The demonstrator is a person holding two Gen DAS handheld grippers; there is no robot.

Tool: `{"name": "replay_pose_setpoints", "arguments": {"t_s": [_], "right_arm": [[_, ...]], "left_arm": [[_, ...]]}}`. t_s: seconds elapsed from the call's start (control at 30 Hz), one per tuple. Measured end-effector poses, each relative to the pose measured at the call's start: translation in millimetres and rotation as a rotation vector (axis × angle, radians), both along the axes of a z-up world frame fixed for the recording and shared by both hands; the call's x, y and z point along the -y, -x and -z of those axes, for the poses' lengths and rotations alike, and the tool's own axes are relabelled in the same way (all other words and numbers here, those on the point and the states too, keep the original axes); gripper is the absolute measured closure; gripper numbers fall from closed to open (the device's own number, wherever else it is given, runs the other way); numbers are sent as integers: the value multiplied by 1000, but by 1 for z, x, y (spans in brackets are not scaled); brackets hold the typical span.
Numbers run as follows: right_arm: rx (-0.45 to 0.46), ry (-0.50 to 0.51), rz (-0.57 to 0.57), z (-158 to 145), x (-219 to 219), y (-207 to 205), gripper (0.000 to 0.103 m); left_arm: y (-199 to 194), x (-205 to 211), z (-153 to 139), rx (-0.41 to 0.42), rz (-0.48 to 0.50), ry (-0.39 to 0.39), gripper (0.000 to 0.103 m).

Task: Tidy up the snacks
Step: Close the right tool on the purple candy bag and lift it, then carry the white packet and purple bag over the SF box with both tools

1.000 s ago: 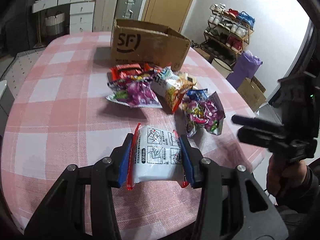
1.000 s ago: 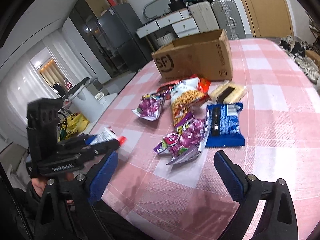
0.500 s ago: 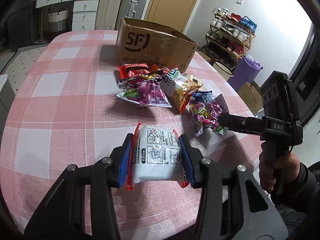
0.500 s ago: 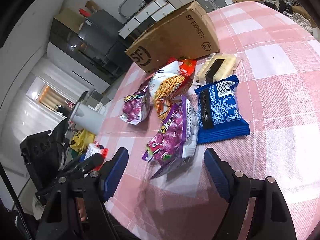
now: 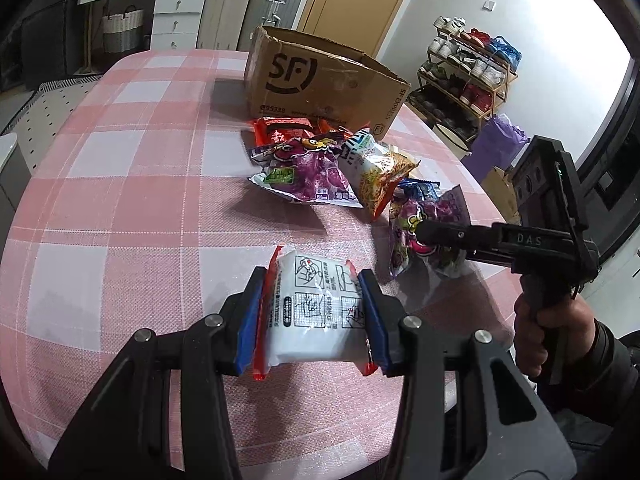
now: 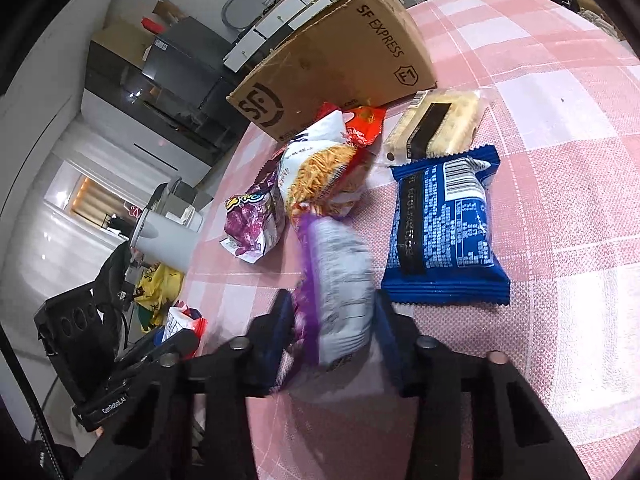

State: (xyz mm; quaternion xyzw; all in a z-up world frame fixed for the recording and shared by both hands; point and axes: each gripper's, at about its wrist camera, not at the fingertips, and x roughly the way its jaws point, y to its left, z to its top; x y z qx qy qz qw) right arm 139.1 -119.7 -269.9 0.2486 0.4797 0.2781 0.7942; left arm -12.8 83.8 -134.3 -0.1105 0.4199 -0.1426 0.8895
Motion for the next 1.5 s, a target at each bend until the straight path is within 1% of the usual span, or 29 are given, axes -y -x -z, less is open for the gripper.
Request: {"name": "replay_pose_setpoints", "arguments": {"t_s": [0.13, 0.33, 0.47, 0.53, 0.77, 0.9, 1.17, 1.3, 1.5], "right_arm": [[25, 1, -24, -4, -4, 8, 73], [74, -11, -18, -17, 2, 19, 73], [86, -38, -8, -21, 11, 26, 73], [98, -69, -20, -23, 15, 30, 73], [121, -83, -9, -32, 29, 39, 73], [154, -95, -10, -41, 37, 46, 73], [228, -99, -6, -69, 45, 54, 73], [266, -88, -3, -85, 48, 56, 73], [337, -70, -17, -112, 49, 54, 73]], "left_arm": [[1, 1, -2, 6, -1, -5, 61], [4, 4, -12, 27, 2, -18, 61], [5, 6, -17, 37, 1, -28, 61], [5, 8, -19, 39, 2, -33, 61], [6, 15, -28, 54, 12, -54, 61], [5, 17, -32, 58, 14, -70, 61], [4, 19, -47, 85, 17, -83, 61], [-1, 21, -57, 96, 10, -112, 61], [-5, 26, -85, 151, 31, -100, 61]]}}
